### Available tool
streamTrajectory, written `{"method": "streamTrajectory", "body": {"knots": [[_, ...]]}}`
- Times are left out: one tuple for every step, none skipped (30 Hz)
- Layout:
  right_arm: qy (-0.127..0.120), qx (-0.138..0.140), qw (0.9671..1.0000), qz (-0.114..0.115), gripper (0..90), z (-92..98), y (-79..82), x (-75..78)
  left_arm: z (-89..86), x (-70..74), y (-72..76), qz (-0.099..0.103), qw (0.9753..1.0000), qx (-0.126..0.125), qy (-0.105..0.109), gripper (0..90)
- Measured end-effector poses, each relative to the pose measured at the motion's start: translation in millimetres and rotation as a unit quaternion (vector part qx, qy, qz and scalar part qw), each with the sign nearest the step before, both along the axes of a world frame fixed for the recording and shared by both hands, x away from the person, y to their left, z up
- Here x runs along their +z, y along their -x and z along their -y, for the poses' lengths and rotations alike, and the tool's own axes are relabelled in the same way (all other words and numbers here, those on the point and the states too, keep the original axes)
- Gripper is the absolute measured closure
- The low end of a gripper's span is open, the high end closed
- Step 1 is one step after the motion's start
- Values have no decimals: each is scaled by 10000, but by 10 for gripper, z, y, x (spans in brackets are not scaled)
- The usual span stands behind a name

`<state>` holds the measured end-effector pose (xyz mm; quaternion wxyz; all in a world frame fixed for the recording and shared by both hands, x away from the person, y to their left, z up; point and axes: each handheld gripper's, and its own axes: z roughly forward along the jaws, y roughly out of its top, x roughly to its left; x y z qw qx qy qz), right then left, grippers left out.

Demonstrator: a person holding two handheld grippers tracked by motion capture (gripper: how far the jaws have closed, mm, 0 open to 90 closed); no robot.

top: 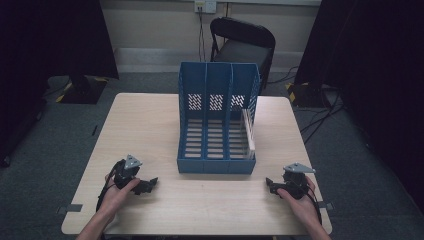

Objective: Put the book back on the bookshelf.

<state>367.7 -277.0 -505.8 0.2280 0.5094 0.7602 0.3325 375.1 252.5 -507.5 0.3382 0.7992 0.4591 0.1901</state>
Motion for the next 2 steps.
{"method": "streamTrajectory", "body": {"knots": [[6, -35, 10000, 3, 142, -4, 7, 0, 0, 0, 0, -1, 10000, -2, -4, 0], [0, -58, 10000, -2, 141, -6, 11, 0, 0, 0, 0, -1, 10000, -2, -4, 0]]}}
